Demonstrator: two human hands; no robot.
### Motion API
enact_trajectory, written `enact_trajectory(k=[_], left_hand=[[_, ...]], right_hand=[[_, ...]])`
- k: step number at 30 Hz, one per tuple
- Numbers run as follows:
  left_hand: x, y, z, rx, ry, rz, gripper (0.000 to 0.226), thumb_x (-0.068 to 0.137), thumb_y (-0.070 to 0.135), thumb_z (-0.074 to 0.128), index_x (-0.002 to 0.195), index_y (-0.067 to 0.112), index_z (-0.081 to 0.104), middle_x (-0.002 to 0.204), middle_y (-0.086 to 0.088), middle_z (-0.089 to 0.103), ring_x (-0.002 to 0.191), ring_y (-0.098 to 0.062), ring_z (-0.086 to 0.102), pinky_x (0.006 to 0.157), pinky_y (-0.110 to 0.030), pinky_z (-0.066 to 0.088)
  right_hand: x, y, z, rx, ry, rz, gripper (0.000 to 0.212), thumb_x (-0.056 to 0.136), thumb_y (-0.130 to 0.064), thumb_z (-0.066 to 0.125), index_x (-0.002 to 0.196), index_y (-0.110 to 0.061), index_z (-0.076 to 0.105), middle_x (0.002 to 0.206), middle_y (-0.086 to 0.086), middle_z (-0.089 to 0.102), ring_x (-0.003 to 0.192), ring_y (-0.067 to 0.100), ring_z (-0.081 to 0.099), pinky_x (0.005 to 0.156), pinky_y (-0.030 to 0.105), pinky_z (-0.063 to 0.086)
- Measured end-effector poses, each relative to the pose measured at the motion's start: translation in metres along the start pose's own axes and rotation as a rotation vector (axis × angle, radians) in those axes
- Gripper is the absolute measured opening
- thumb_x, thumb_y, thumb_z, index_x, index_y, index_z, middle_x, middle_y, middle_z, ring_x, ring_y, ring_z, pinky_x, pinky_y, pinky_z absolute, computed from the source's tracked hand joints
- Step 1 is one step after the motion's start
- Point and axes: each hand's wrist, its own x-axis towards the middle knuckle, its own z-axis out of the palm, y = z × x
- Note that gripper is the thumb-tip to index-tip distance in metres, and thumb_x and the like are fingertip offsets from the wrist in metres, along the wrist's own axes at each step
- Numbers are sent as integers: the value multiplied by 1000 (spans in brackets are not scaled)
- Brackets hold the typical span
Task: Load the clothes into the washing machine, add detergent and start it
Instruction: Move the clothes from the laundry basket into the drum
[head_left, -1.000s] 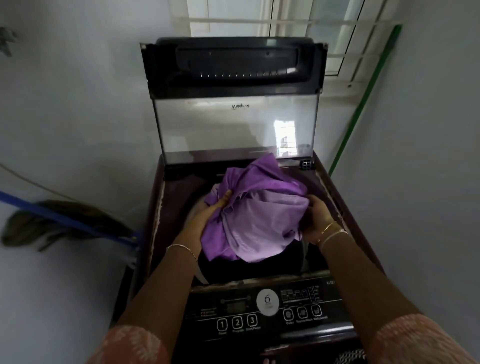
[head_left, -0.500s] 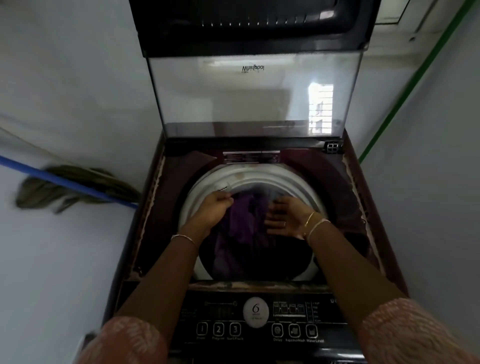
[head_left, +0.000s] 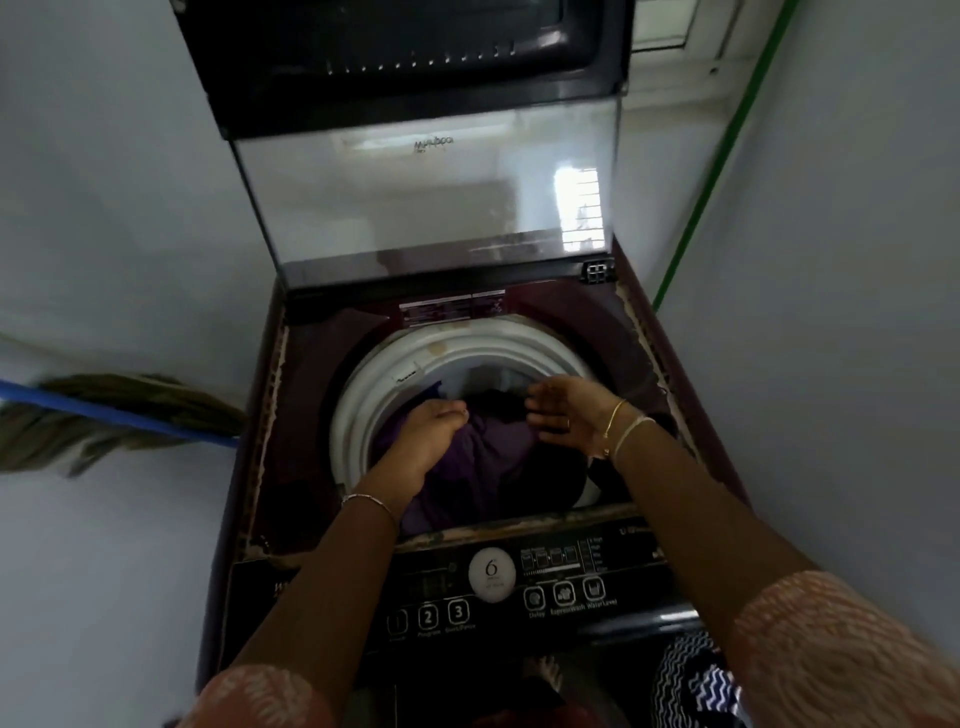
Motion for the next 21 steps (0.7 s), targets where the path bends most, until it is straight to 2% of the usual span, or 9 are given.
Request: enact_trajectory(k=[2, 4, 8, 11, 13, 16, 18, 21], left_hand=[[-19, 8, 7, -47, -60, 50, 26, 95, 14, 55, 120, 10, 61, 121, -6, 64, 106, -17, 59, 89, -29, 47], [-39, 12, 13, -98, -140, 84, 18, 95, 15, 54, 112, 17, 62, 121, -3, 65, 110, -17, 60, 91, -32, 46], [-75, 23, 31, -132, -260, 152, 10, 95, 18, 56, 102, 18, 62, 116, -1, 66, 110, -18, 61, 99, -36, 46], [-98, 21, 55, -109, -345, 187, 12, 96, 15, 52, 94, 19, 63, 108, 3, 68, 109, -17, 61, 92, -31, 47], [-117, 22, 79, -132, -374, 239, 16, 96, 11, 49, 93, 18, 63, 105, 1, 69, 105, -15, 63, 87, -28, 49], [-153, 22, 119, -184, -439, 310, 18, 95, 6, 49, 91, 18, 61, 96, 1, 69, 84, -7, 64, 73, -20, 52], [-177, 16, 149, -167, -534, 324, 19, 94, 5, 51, 90, 19, 62, 96, -1, 69, 82, -9, 63, 75, -25, 51], [-209, -1, 190, -139, -650, 294, 20, 92, 4, 52, 87, 20, 63, 91, 0, 69, 80, -12, 62, 72, -25, 49]], right_hand=[[-26, 0, -6, 62, 9, -79, 21, 94, -27, 42, 89, -19, 60, 91, -1, 63, 83, 15, 59, 77, 30, 44], [-54, 6, -15, 149, 14, -162, 20, 94, -26, 42, 97, -19, 61, 93, -1, 64, 84, 15, 61, 81, 30, 45], [-109, 32, -32, 348, 80, -291, 23, 96, -22, 41, 100, -14, 61, 97, 4, 66, 88, 18, 63, 82, 29, 48], [-150, 65, -43, 495, 169, -344, 22, 95, -20, 40, 95, -13, 61, 95, 5, 66, 86, 18, 63, 80, 28, 48], [-175, 87, -54, 566, 211, -385, 22, 94, -20, 41, 93, -13, 61, 96, 5, 66, 86, 17, 63, 81, 28, 47], [-215, 119, -76, 656, 301, -435, 23, 95, -21, 39, 94, -14, 60, 98, 5, 66, 88, 18, 63, 87, 30, 47], [-242, 144, -95, 713, 382, -459, 23, 95, -22, 39, 93, -13, 59, 101, 6, 66, 92, 19, 62, 96, 33, 44], [-278, 184, -122, 791, 498, -469, 23, 96, -23, 38, 88, -14, 58, 99, 5, 65, 91, 18, 62, 93, 31, 44]])
